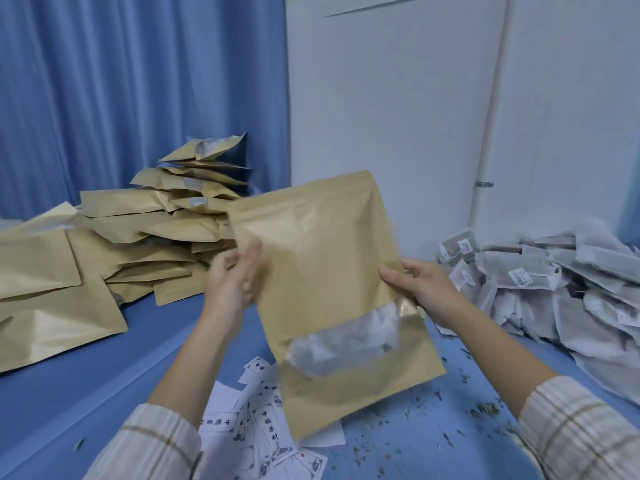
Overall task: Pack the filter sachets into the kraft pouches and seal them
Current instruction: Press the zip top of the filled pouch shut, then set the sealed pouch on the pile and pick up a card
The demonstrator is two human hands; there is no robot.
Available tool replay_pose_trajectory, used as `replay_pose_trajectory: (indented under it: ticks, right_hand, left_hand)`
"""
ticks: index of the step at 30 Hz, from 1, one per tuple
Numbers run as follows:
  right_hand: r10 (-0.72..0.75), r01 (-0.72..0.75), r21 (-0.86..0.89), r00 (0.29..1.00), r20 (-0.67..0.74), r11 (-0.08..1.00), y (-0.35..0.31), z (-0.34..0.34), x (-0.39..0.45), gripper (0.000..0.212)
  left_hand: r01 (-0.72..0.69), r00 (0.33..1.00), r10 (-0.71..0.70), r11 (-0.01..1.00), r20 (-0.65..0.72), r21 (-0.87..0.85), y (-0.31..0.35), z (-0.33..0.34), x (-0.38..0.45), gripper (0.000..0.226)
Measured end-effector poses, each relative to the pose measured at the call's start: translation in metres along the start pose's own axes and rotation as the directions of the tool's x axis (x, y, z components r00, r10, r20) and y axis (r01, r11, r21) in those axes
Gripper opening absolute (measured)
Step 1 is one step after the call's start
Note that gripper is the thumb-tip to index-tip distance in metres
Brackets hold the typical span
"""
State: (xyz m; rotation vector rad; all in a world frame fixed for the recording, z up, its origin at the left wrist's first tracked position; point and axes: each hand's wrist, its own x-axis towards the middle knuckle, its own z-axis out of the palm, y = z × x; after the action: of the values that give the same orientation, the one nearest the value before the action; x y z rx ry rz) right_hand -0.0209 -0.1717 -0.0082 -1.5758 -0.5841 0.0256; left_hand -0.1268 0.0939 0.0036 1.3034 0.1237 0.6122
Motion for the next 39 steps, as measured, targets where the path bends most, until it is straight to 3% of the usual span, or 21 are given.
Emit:
replay_pose_trajectory:
  ticks: [2,3,7,12,14,16,18,20,22,25,27,29,33,37,39]
  right_hand:
    - [0.044,-0.04,0.054,0.996,-0.083,0.998,0.013,0.009,0.002,0.026]
    - [0.075,-0.068,0.067,0.991,-0.106,0.995,0.019,0.014,0.003,0.025]
    - [0.208,-0.188,0.161,0.971,-0.116,0.969,0.034,0.039,-0.004,0.023]
    - [0.299,-0.285,0.291,0.954,-0.007,0.913,0.029,0.069,-0.014,0.038]
    - [0.316,-0.303,0.375,0.948,0.028,0.876,0.027,0.084,-0.021,0.024]
    - [0.326,-0.309,0.408,0.945,0.028,0.859,0.023,0.103,-0.029,0.01]
    - [0.341,-0.3,0.457,0.94,-0.006,0.837,0.016,0.126,-0.034,0.009]
    - [0.359,-0.284,0.535,0.933,-0.039,0.796,0.01,0.156,-0.023,0.011]
    - [0.382,-0.291,0.641,0.924,-0.003,0.71,-0.004,0.207,0.007,0.027]
    - [0.296,-0.35,0.733,0.932,0.21,0.583,-0.06,0.32,0.072,0.046]
    - [0.304,-0.53,0.613,0.845,0.44,0.586,-0.109,0.391,0.1,0.076]
    - [0.382,-0.618,0.472,0.774,0.505,0.628,-0.128,0.436,0.107,0.092]
    - [0.395,-0.636,0.387,0.743,0.54,0.667,-0.093,0.45,0.106,0.087]
    - [0.355,-0.584,0.425,0.788,0.504,0.692,-0.062,0.426,0.11,0.082]
    - [0.337,-0.51,0.361,0.83,0.444,0.781,-0.051,0.406,0.113,0.074]
  left_hand:
    - [0.15,0.945,-0.188,0.977,0.269,0.153,-0.019,-0.013,-0.013,0.051]
    - [0.196,0.909,-0.262,0.955,0.325,0.224,-0.026,-0.02,-0.019,0.045]
    - [0.267,0.901,-0.342,0.923,0.269,0.279,-0.034,-0.045,-0.023,0.02]
    - [0.349,0.899,-0.37,0.928,0.235,0.128,-0.028,-0.074,-0.024,0.037]
    - [0.44,0.867,-0.397,0.894,0.302,-0.089,-0.035,-0.088,-0.024,0.049]
    - [0.465,0.872,-0.335,0.796,0.358,-0.388,-0.042,-0.096,-0.026,0.055]
    - [0.409,0.905,-0.267,0.76,0.331,-0.504,-0.049,-0.102,-0.026,0.05]
    - [0.379,0.92,-0.259,0.777,0.294,-0.503,-0.054,-0.108,-0.027,0.049]
    - [0.398,0.915,-0.307,0.796,0.263,-0.456,-0.051,-0.113,-0.024,0.055]
    - [0.343,0.938,-0.319,0.799,0.135,-0.494,-0.033,-0.123,-0.011,0.059]
    - [0.216,0.97,-0.238,0.767,0.045,-0.604,-0.01,-0.134,0.004,0.046]
    - [0.109,0.981,-0.189,0.739,-0.049,-0.665,0.013,-0.153,0.016,0.042]
    - [0.074,0.956,-0.242,0.75,-0.169,-0.657,0.025,-0.182,0.028,0.028]
    - [0.153,0.934,-0.321,0.76,-0.16,-0.632,0.007,-0.171,0.037,0.025]
    - [0.216,0.93,-0.349,0.77,-0.114,-0.6,-0.007,-0.157,0.04,0.03]
